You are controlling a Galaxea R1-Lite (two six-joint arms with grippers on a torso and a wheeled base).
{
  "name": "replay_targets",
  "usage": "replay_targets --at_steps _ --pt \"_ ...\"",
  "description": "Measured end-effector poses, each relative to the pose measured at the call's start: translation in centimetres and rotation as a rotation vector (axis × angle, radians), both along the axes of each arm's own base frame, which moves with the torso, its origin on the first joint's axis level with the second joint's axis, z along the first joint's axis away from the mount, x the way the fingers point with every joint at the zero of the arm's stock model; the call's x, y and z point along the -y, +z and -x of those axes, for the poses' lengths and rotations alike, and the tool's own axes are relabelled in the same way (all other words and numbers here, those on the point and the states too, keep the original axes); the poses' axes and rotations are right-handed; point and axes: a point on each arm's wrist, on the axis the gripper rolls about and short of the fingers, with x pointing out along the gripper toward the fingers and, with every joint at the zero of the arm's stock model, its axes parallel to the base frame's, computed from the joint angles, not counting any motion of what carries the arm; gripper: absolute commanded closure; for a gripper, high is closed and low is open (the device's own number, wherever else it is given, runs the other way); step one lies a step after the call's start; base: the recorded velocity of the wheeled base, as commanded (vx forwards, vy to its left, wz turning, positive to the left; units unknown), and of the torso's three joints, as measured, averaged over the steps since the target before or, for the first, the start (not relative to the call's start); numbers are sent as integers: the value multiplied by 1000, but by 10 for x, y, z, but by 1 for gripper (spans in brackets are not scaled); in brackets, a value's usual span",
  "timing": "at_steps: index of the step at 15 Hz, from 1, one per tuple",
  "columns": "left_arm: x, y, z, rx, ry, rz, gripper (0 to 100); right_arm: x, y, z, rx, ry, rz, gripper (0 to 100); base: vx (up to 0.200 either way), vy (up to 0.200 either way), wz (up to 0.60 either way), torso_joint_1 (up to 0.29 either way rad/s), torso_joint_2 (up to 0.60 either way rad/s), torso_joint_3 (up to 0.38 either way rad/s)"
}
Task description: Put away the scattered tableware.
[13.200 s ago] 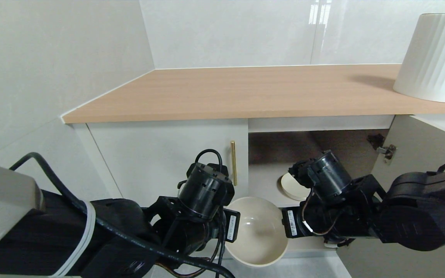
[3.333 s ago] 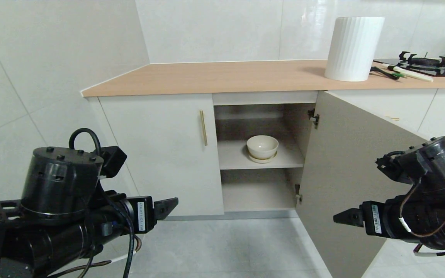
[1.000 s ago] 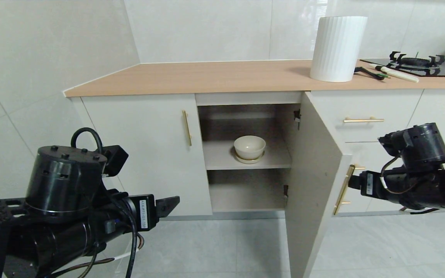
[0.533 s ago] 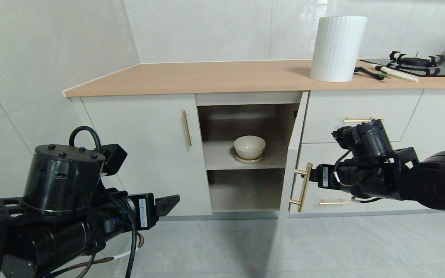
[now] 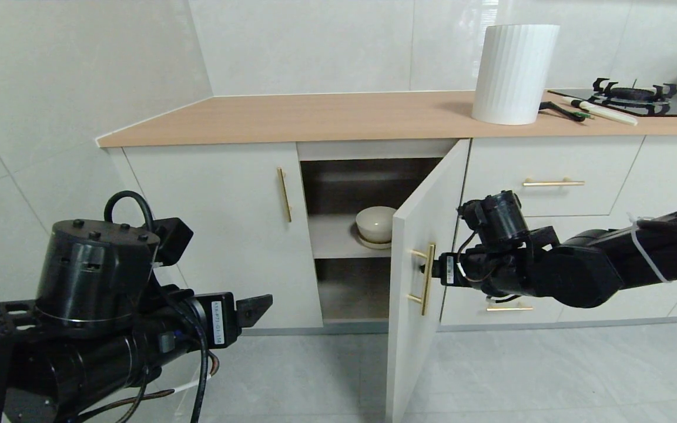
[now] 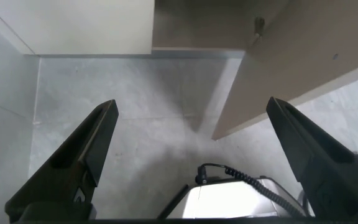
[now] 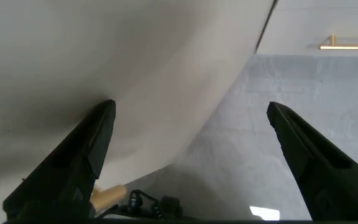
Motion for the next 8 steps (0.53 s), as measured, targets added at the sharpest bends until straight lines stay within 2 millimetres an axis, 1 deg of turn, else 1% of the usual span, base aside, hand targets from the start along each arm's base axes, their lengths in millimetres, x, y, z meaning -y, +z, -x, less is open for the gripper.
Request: replay_targets --at_steps 3,8 --pt "0 -1 0 -1 -5 -20 0 -4 -6 -3 -4 3 0 0 0 0 0 0 0 0" --pt "0 -3 0 -9 -5 -28 0 -16 -9 -9 66 -1 -60 0 200 0 0 0 2 1"
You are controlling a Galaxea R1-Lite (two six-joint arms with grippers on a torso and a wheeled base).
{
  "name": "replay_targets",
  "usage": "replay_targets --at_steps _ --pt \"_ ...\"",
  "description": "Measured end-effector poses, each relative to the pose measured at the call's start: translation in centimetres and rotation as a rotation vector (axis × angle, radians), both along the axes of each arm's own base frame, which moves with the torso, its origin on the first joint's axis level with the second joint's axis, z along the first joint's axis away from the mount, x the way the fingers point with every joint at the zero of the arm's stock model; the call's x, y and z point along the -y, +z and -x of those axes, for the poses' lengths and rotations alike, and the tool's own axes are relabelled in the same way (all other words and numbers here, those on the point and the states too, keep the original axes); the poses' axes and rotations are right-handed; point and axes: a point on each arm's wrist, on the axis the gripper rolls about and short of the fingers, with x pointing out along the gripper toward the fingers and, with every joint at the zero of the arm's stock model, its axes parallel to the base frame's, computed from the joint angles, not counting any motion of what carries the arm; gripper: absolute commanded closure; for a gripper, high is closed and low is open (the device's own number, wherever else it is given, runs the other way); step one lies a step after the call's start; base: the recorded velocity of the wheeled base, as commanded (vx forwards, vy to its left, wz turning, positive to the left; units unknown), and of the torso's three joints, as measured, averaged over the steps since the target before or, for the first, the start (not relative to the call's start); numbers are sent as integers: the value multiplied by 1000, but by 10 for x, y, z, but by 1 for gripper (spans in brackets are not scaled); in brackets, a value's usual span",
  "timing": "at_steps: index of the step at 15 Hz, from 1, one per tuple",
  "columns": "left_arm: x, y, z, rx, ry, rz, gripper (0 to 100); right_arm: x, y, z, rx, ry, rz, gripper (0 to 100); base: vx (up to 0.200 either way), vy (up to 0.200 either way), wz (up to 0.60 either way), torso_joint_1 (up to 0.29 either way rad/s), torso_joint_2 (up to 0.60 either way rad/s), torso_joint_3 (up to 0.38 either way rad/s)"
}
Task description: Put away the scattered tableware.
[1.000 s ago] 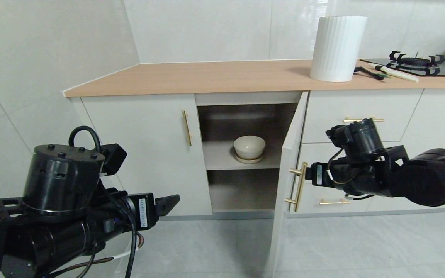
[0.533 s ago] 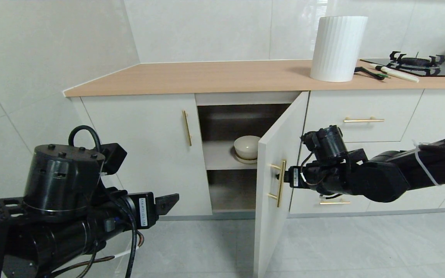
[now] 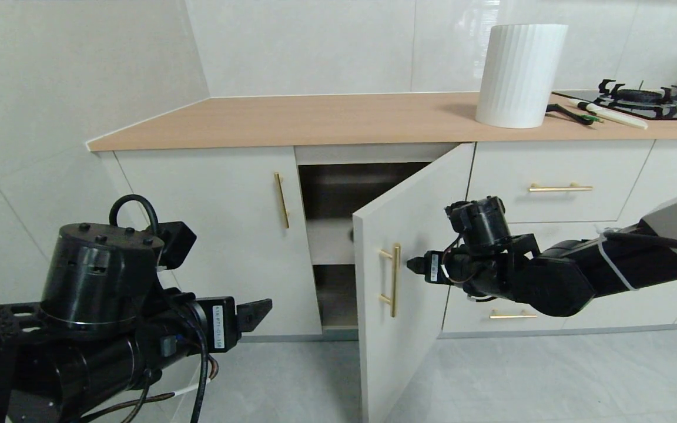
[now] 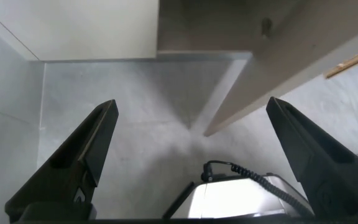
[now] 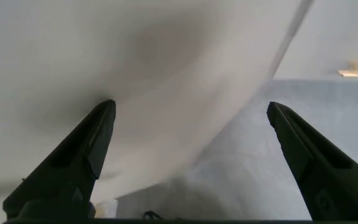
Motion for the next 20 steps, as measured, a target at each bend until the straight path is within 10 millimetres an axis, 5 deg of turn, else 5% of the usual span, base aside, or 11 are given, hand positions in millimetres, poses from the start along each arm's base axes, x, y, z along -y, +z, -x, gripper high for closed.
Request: replay_targets --at_steps 13,20 --pt "-1 4 1 17 6 9 0 -25 -15 -47 116 -217 -209 0 15 0 0 0 0 0" --pt "-1 3 1 12 5 7 0 -17 -20 -87 179 -344 -282 0 0 0 0 0 0 0"
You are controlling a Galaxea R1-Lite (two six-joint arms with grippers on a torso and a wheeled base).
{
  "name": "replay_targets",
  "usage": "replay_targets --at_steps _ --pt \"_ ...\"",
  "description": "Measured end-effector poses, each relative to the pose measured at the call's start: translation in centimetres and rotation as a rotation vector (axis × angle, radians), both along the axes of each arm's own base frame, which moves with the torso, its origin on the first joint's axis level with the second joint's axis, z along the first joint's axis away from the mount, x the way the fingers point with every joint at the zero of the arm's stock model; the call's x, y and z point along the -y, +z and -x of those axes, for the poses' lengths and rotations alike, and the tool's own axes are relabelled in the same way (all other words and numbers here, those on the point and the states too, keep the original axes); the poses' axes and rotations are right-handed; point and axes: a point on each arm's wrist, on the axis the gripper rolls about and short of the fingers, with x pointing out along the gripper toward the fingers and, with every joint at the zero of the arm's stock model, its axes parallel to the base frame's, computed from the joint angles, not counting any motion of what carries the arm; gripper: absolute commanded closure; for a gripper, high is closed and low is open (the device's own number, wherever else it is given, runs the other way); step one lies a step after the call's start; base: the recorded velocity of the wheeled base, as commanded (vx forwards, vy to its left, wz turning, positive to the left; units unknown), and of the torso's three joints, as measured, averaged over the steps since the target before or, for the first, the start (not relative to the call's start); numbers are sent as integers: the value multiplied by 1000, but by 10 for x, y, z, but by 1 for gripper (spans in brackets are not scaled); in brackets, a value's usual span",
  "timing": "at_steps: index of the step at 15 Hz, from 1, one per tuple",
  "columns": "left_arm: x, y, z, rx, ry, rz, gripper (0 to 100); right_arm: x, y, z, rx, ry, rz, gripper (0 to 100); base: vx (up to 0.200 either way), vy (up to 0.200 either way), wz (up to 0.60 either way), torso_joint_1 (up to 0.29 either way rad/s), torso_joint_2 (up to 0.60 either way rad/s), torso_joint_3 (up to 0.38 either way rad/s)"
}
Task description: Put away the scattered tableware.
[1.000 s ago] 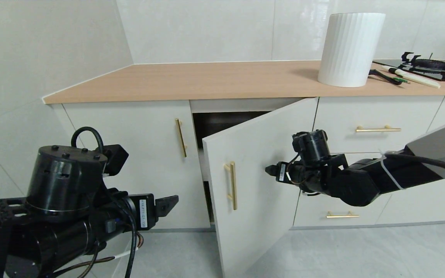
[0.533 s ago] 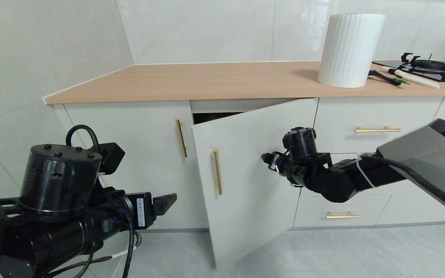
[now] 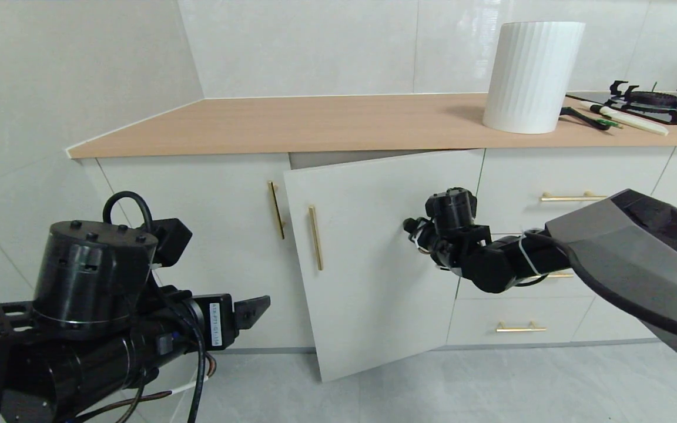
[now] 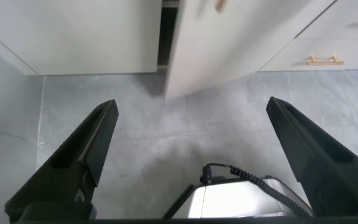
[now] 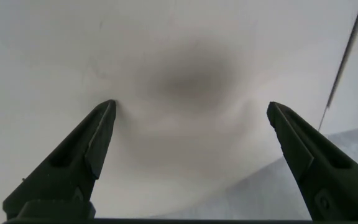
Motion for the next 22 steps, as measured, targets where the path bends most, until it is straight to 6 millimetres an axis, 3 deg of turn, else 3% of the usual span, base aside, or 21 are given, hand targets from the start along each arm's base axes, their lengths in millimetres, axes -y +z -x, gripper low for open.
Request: replay_targets --at_steps 8,16,20,22 --pt "0 -1 0 -3 0 -1 0 29 2 -32 51 -135 -28 0 0 0 0 0 0 0" --pt "0 -1 0 -3 1 -1 0 43 5 -46 85 -214 -26 0 0 0 0 0 0 0" --pt "0 -1 0 -2 1 1 0 47 17 -26 65 -180 -29 0 0 0 0 0 0 0" --pt "-2 2 2 8 2 6 0 49 38 -5 70 -151 -36 0 0 0 0 0 0 0"
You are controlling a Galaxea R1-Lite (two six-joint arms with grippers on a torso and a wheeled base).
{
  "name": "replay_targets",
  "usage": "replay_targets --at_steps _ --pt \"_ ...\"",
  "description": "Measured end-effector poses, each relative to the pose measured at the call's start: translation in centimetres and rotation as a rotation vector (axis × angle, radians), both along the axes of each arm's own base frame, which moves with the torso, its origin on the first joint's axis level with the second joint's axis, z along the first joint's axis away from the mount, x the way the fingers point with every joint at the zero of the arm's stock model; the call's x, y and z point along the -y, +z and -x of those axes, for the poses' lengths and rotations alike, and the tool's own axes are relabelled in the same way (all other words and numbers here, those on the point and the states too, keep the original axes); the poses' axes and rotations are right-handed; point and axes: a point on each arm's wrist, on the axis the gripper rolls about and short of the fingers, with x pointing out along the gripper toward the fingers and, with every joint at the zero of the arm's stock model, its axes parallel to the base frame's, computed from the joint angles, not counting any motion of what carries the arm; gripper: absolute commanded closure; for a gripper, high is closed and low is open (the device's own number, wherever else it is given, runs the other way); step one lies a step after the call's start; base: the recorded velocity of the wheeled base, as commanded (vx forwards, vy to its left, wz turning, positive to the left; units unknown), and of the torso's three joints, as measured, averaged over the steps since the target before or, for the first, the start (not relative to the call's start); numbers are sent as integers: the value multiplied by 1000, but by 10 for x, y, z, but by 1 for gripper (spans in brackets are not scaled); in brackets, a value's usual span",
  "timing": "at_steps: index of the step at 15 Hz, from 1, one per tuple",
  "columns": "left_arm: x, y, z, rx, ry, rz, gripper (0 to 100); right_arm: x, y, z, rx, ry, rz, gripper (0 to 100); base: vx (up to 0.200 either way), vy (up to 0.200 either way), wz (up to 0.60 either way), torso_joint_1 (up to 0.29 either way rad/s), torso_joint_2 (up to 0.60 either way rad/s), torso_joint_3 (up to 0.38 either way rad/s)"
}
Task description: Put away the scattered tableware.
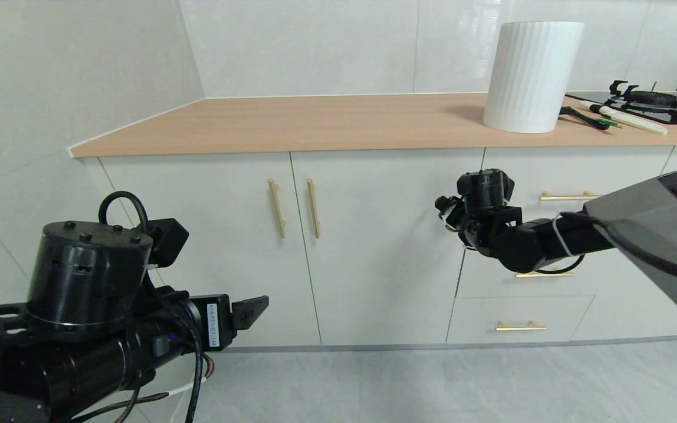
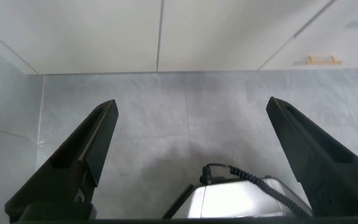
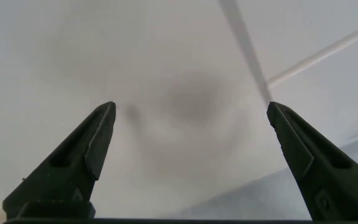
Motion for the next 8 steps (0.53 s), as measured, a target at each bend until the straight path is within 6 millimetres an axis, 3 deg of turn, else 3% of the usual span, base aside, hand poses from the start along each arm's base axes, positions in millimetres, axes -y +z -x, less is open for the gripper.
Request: replay_targets --at_steps 2,5,8 --pt "-4 4 5 23 -16 -19 0 13 45 30 59 12 -7 0 0 0 0 0 0 0" --pt "-16 14 22 89 -51 -66 0 42 105 105 144 38 39 0 0 0 0 0 0 0" --pt "-35 34 48 206 -32 -54 0 82 119 190 176 43 131 0 0 0 0 0 0 0"
